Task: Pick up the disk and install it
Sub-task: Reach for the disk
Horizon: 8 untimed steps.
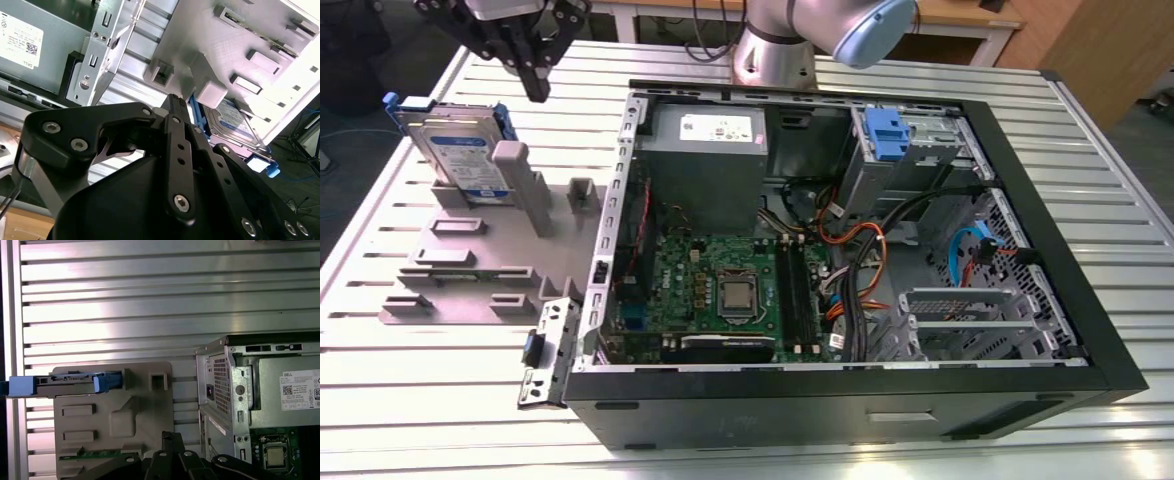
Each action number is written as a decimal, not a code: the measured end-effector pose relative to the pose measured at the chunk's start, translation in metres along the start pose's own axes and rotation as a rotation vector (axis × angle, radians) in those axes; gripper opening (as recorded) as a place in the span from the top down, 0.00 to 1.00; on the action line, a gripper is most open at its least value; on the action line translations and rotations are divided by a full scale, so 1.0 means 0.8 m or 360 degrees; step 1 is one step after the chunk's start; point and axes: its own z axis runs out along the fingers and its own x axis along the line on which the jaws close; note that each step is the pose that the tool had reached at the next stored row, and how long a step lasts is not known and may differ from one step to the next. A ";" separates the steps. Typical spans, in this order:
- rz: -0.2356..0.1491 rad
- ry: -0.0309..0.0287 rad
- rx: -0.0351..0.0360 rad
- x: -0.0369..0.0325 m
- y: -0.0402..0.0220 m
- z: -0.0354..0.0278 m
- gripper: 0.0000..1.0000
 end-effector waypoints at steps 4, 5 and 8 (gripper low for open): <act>0.0000 -0.00001 0.0000 0.0080 -0.0002 0.0000 0.89; 0.0000 0.00000 0.0000 0.0102 -0.0002 -0.0001 0.89; 0.0000 0.00001 0.0000 0.0159 -0.0004 -0.0002 0.89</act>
